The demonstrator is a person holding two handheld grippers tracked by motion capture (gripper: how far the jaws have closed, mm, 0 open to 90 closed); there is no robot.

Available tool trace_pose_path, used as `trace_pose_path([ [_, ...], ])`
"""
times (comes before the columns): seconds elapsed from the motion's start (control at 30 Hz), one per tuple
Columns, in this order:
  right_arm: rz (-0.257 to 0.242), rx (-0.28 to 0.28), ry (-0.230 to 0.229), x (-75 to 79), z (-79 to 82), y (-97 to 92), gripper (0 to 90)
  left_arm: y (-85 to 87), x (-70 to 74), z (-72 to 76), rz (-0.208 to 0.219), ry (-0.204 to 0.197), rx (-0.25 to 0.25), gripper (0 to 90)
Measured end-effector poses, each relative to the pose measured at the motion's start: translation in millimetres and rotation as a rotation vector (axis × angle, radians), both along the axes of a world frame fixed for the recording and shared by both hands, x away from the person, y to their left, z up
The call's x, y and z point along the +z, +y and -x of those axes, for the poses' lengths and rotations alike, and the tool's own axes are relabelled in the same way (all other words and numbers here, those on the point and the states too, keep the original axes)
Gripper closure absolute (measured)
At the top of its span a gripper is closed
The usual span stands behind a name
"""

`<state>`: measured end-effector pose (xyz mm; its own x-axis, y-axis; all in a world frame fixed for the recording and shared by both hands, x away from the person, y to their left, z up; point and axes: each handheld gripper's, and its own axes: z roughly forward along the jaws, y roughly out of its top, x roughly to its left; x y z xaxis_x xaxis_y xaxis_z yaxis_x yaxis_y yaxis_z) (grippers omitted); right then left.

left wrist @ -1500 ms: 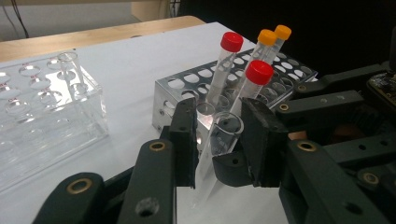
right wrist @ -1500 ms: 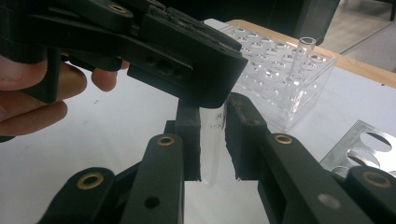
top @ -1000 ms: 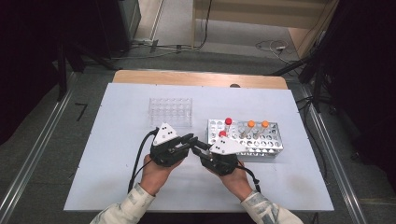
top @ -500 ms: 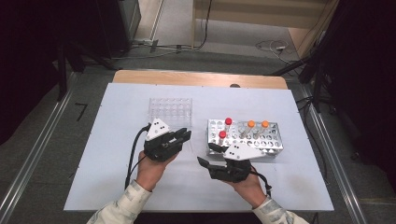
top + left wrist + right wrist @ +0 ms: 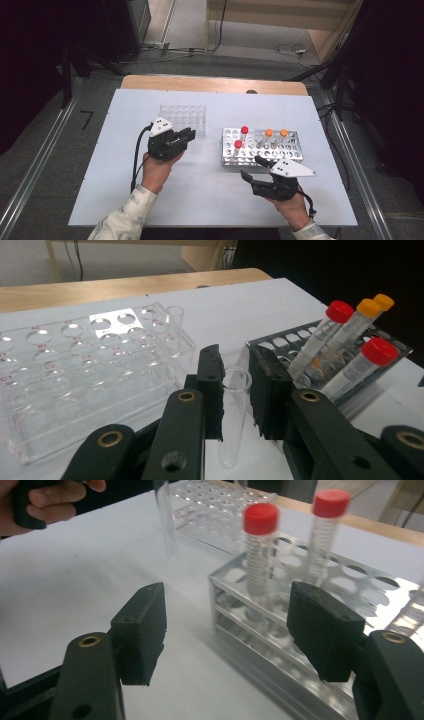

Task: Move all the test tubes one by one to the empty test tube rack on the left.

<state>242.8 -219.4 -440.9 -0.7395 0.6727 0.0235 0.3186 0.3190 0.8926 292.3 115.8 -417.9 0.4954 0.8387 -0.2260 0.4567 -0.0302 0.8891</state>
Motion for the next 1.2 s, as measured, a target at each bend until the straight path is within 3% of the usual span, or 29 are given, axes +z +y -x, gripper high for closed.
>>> trace_pose_path([
  [0.3,-0.022,-0.059,0.003,0.7,-0.5,-23.3,30.7,1.9,15.9,-14.2,-0.01,-0.018,0.018,76.9],
  [0.77,-0.047,-0.076,-0.001,3.8,0.1,-31.4,31.2,5.0,29.9,-44.9,-0.036,-0.024,0.083,76.9],
  [1.2,-0.06,-0.083,-0.002,4.9,0.4,-33.5,31.5,5.8,39.9,-63.3,-0.034,-0.037,0.12,76.9],
])
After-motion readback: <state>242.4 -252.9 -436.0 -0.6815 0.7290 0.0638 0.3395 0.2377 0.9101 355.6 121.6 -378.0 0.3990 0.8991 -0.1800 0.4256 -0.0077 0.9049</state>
